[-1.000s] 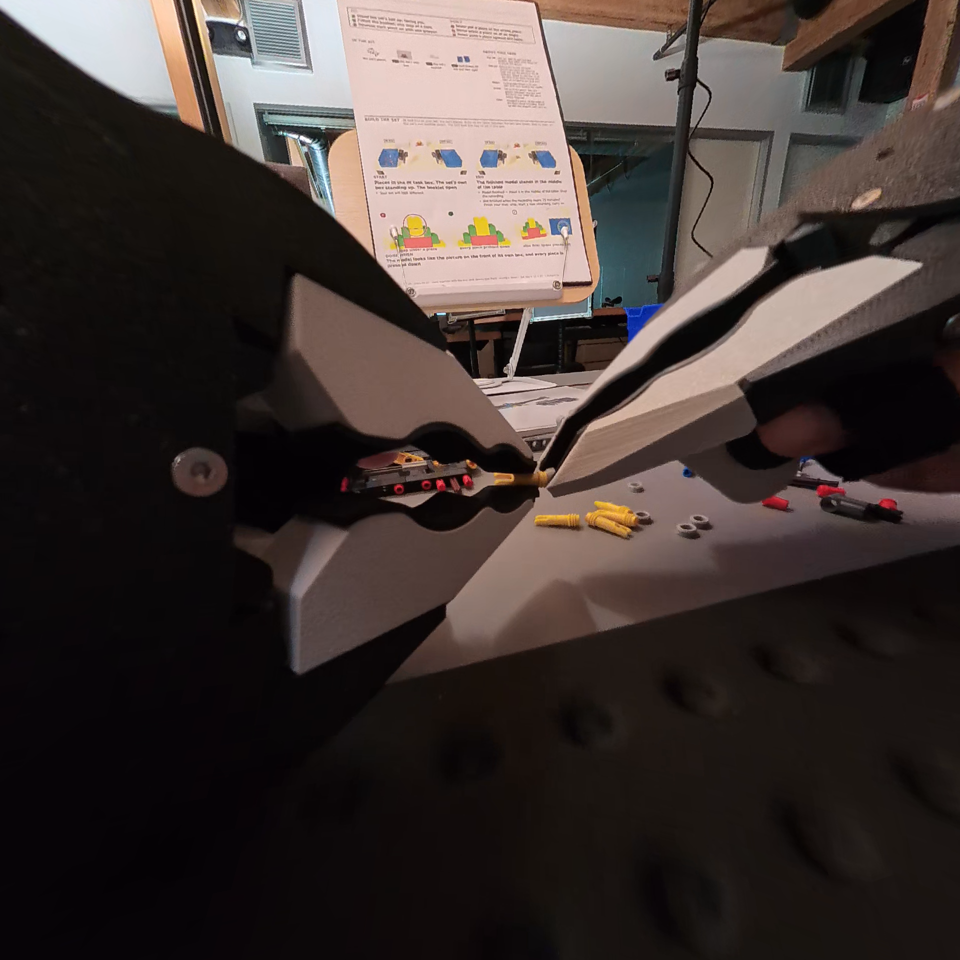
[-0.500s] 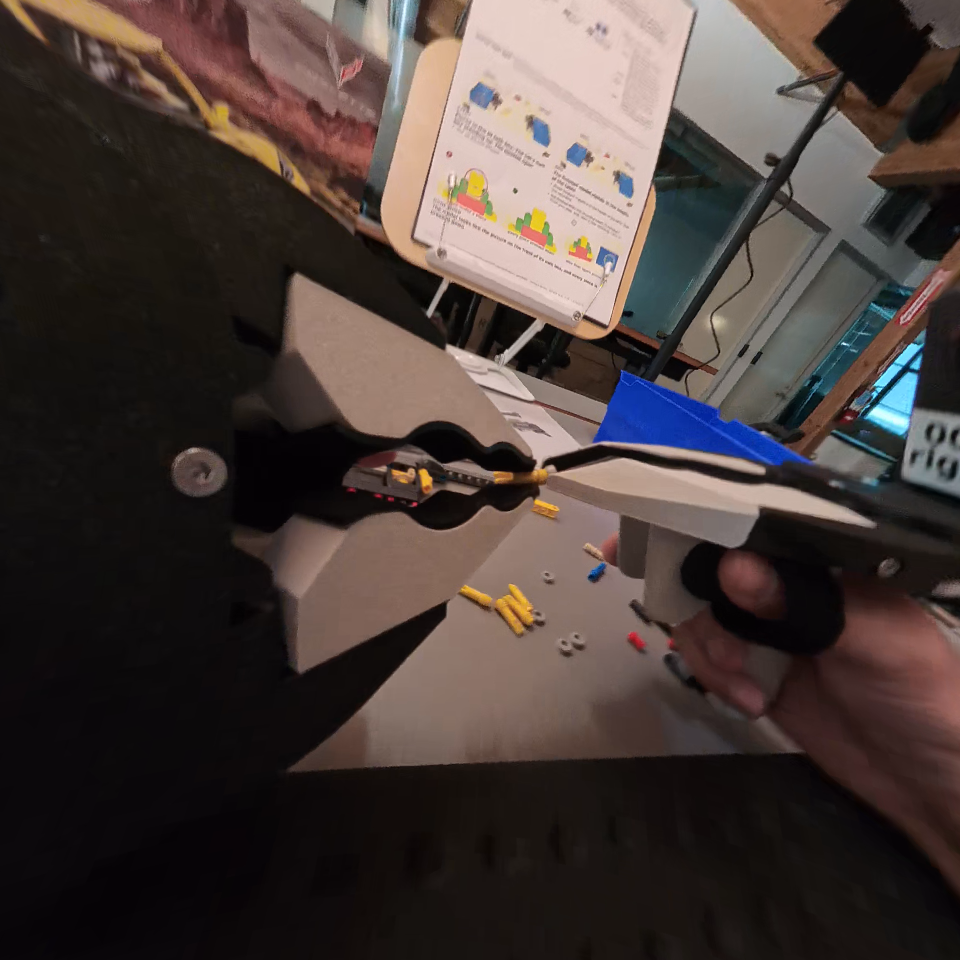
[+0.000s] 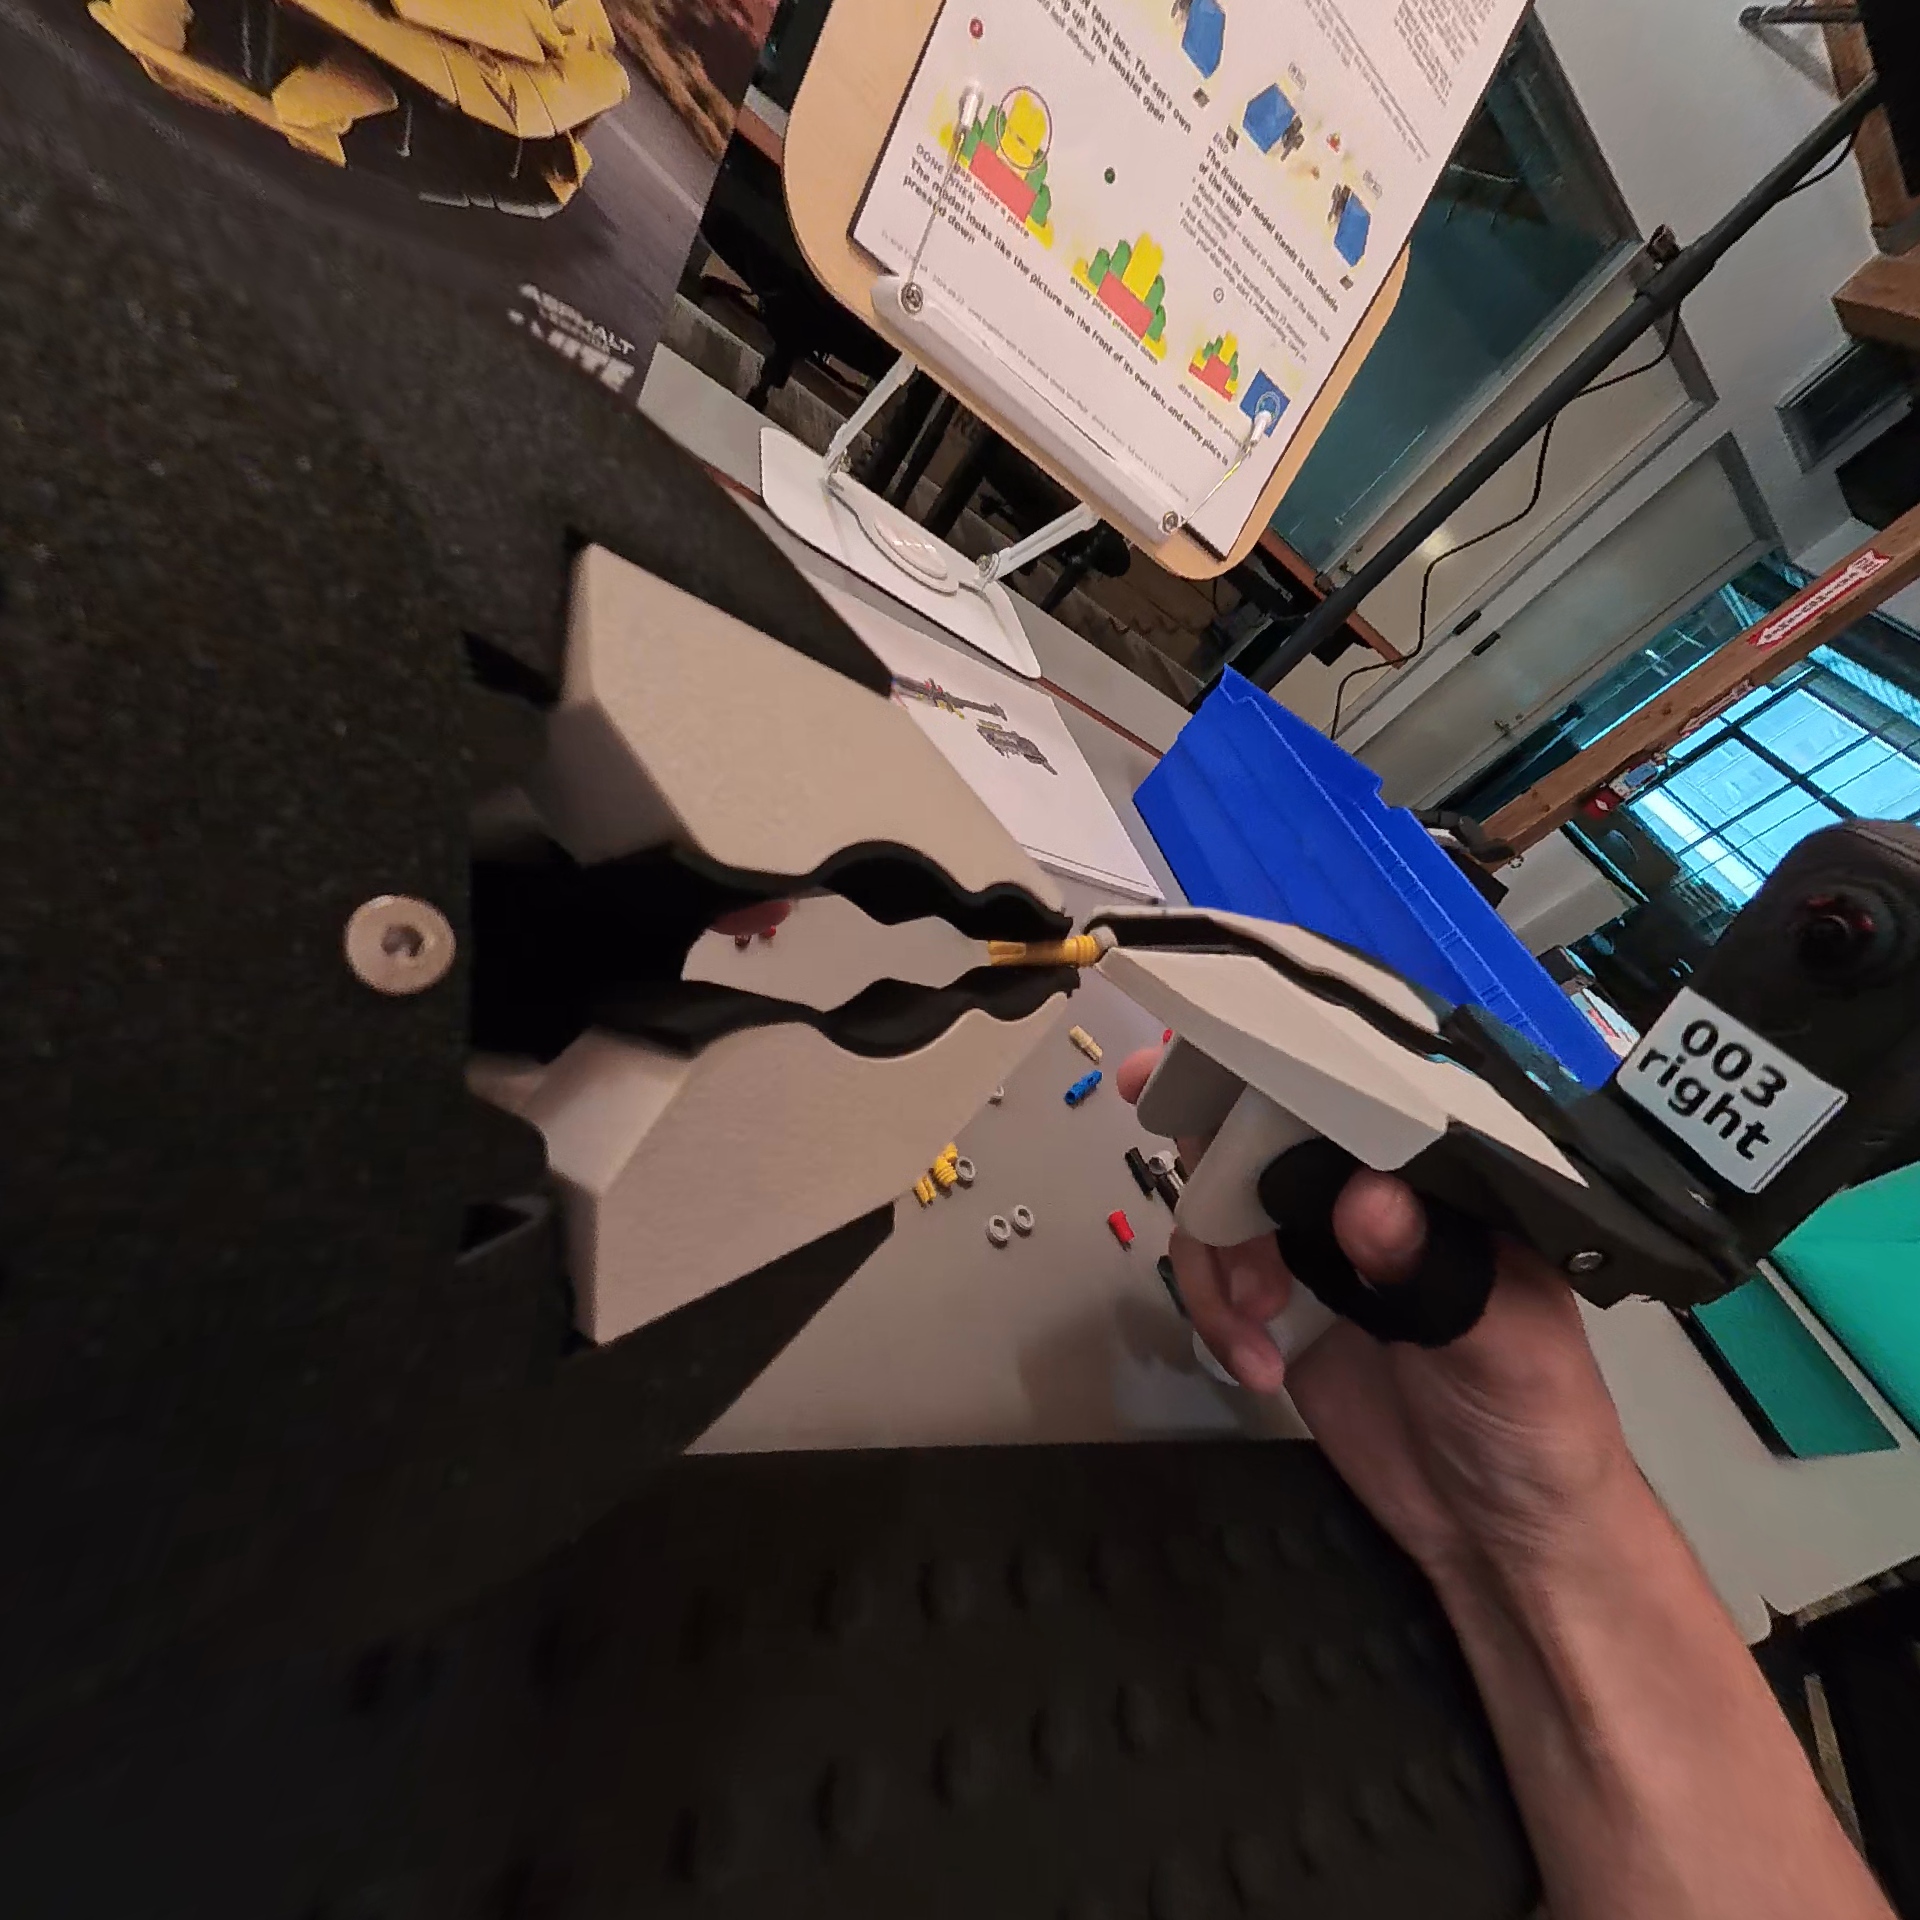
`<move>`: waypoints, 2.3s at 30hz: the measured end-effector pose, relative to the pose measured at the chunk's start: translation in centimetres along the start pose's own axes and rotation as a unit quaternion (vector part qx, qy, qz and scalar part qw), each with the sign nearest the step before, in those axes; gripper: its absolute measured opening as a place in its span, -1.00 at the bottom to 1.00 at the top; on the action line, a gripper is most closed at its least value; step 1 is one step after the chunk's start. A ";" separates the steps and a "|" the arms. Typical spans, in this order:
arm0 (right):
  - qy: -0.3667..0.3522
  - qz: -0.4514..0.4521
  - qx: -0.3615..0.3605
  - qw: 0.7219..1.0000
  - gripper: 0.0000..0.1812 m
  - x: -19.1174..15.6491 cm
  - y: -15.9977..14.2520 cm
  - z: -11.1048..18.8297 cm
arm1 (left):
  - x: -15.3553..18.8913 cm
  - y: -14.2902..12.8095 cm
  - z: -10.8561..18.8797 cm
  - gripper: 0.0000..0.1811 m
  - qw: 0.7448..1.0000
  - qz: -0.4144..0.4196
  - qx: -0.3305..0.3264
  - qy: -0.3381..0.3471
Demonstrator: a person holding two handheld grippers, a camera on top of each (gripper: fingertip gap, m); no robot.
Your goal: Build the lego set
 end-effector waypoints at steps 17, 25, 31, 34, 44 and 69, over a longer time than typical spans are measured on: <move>-0.187 0.219 -0.037 0.957 -0.58 -1.4 -0.1 -0.7 | -2.5 -1.0 -0.2 -0.96 0.973 0.226 0.016 -0.045; -0.317 0.395 -0.064 0.860 -0.51 -3.8 -0.5 -3.7 | -3.4 -1.8 -0.2 -0.96 0.912 0.393 0.044 -0.108; -0.305 0.396 -0.075 0.863 -0.66 -3.8 -0.7 -3.7 | -3.2 -2.1 -0.3 -0.96 0.904 0.407 0.034 -0.129; -0.304 0.398 -0.080 0.862 -0.71 -3.7 -0.9 -3.8 | -3.2 -2.1 -0.3 -0.95 0.900 0.413 0.037 -0.132; -0.326 0.418 -0.093 0.843 -0.75 -3.7 -1.0 -4.1 | -3.2 -2.5 -0.6 -0.96 0.885 0.445 0.036 -0.134; -0.349 0.367 -0.089 0.858 -0.76 -3.0 -0.9 -4.2 | -3.4 -2.7 -1.4 -0.96 0.865 0.488 0.032 -0.114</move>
Point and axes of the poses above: each gripper's, where its closed fingertips meet, z back along the fingers, y out of its top, x = y × z across the jaws, the point moved 10 cm from there along z, back along the fingers, and after that the axes turned 4 degrees about -z, right-handed, at the moved point
